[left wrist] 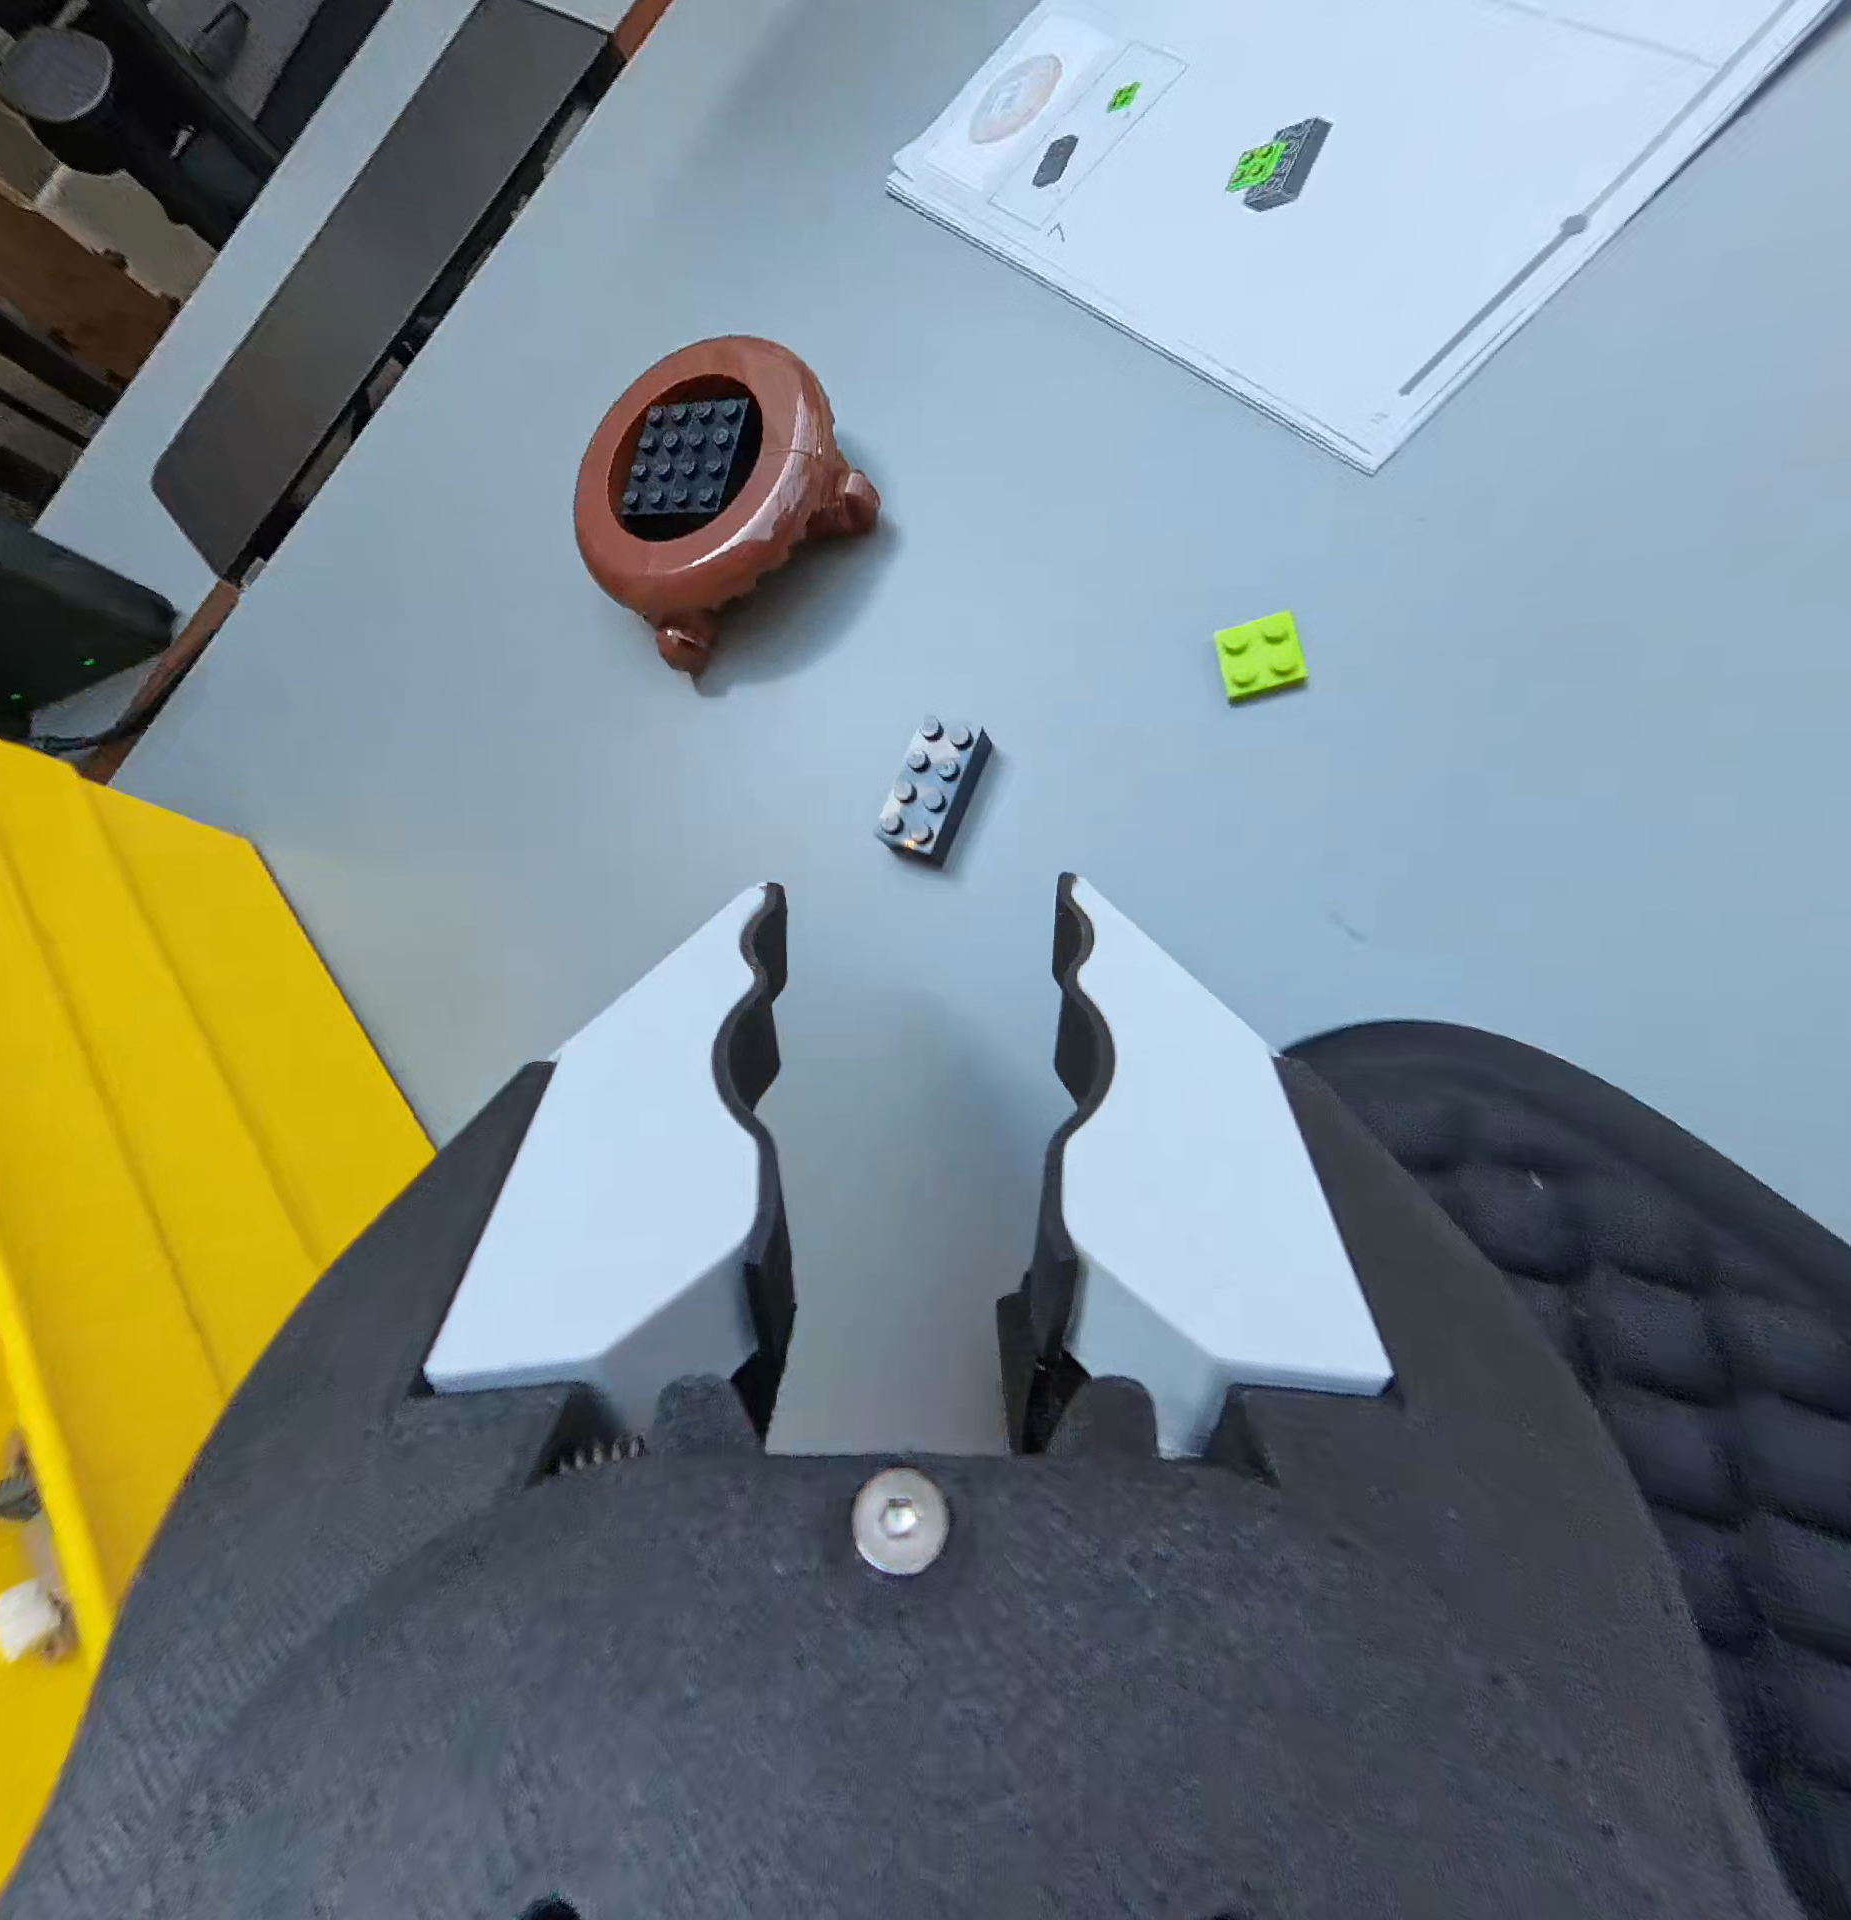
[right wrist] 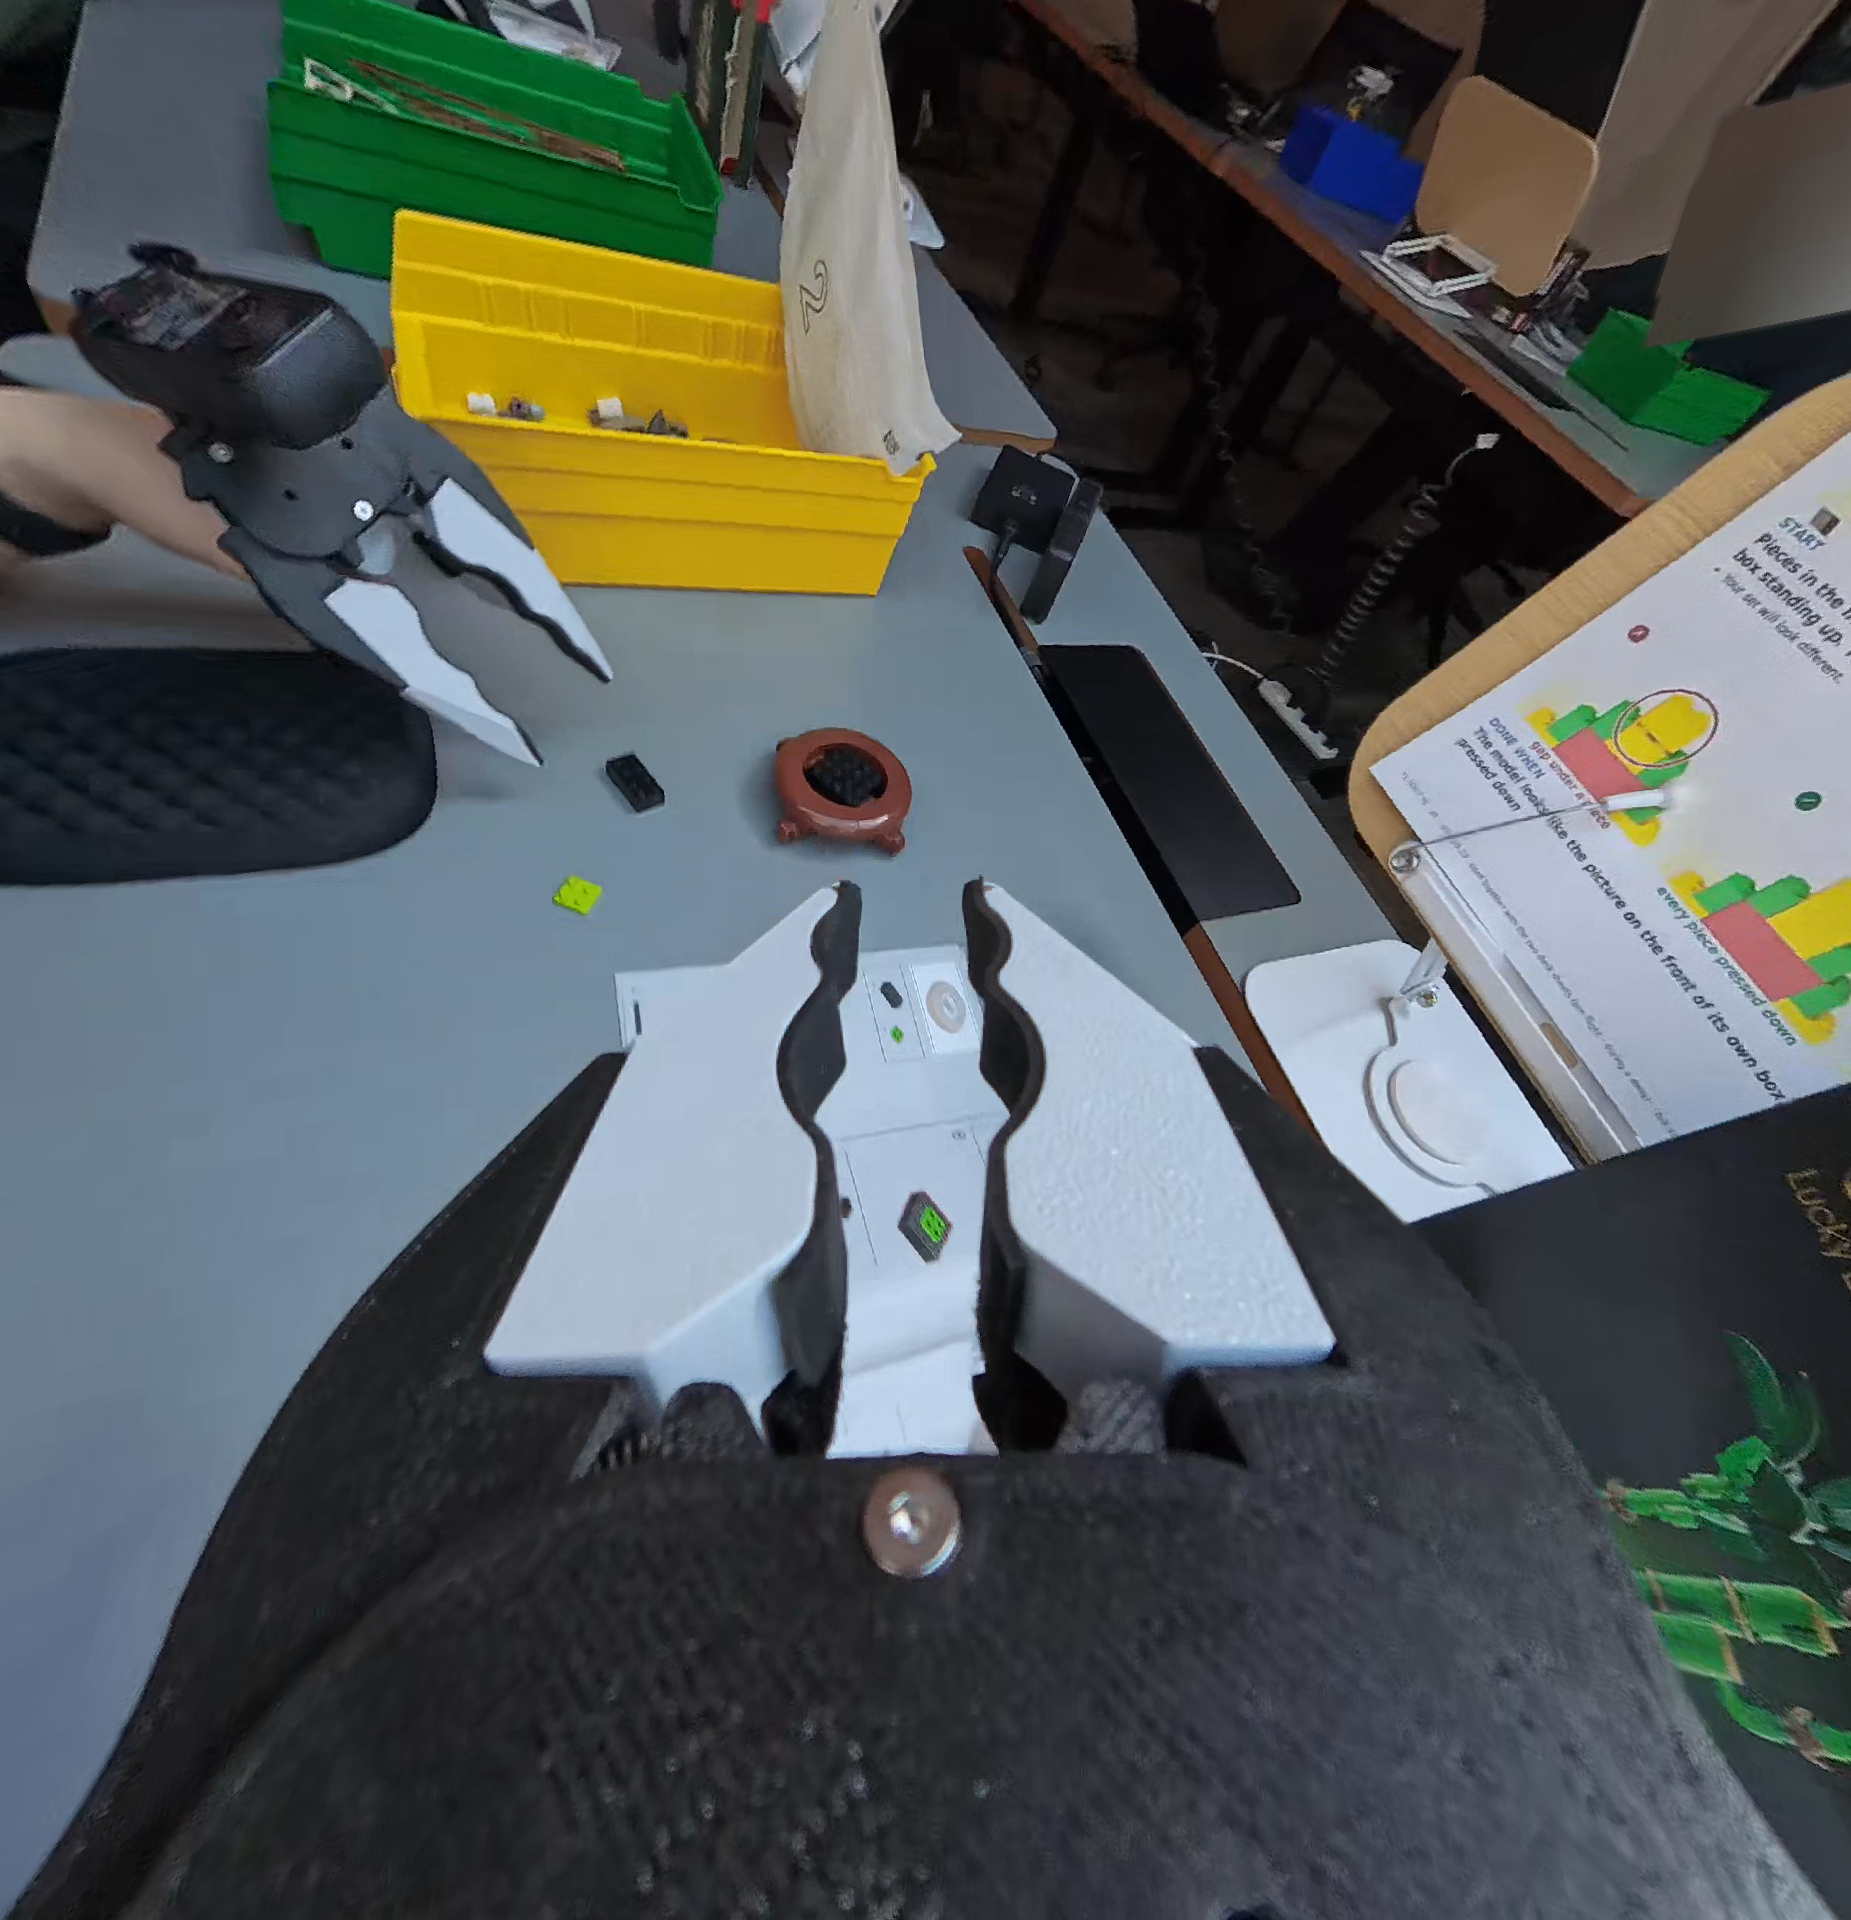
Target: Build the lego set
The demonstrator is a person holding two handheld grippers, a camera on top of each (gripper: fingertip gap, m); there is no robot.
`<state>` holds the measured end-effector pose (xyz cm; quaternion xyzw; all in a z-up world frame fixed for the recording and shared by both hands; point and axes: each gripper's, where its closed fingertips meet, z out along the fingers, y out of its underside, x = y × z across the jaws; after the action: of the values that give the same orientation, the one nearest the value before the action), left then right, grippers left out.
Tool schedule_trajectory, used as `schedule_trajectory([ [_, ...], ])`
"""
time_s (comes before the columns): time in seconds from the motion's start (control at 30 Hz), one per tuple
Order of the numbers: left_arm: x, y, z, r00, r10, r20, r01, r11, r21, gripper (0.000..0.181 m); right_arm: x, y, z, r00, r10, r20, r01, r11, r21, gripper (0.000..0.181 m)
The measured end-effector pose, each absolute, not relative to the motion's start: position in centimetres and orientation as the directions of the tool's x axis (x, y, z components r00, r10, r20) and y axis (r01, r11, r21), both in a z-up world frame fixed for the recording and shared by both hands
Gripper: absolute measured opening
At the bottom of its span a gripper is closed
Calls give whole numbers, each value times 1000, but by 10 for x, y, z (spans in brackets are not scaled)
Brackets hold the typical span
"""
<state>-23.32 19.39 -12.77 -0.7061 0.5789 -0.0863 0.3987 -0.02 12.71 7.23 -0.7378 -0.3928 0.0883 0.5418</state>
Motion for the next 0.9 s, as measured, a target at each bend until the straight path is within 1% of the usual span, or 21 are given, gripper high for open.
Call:
schedule_trajectory([
  [0.03,-226,198,-134,294,-903,-312,-749,-15,-662,53,15,127,65,653,688,316,519,-103,-848,20],
  [0.1,-215,202,-143,267,-939,-218,-738,-54,-673,53,52,125,42,639,683,354,572,-114,-813,21],
  [0.17,-213,211,-146,285,-938,-197,-740,-85,-667,57,70,116,24,661,707,250,477,-139,-868,21],
  [0.23,-215,217,-148,290,-940,-181,-738,-100,-667,56,75,99,10,636,760,135,395,-170,-903,20],
  [0.3,-218,224,-147,325,-938,-121,-707,-156,-689,55,83,97,7,639,756,140,368,-140,-919,19],
  [0.4,-215,226,-144,332,-943,-17,-646,-214,-732,50,73,93,13,619,779,101,234,-60,-970,19],
  [0.5,-222,229,-152,331,-943,-29,-670,-214,-711,48,63,87,-4,591,805,55,187,-70,-980,19],
  [0.57,-220,229,-150,333,-943,-4,-644,-224,-732,42,58,85,-16,584,811,30,161,-80,-984,18],
  [0.67,-219,226,-152,315,-949,21,-646,-231,-727,39,61,90,-36,624,781,32,178,-102,-979,18],
  [0.77,-217,226,-152,306,-952,2,-648,-210,-732,38,62,92,-36,632,775,14,138,-94,-986,18],
  [0.87,-215,220,-152,279,-960,9,-643,-194,-741,29,65,96,-31,641,767,-14,81,-86,-993,17],
  [0.9,-215,220,-152,285,-958,13,-639,-200,-743,33,66,97,-33,638,770,-28,75,-98,-992,17],
])
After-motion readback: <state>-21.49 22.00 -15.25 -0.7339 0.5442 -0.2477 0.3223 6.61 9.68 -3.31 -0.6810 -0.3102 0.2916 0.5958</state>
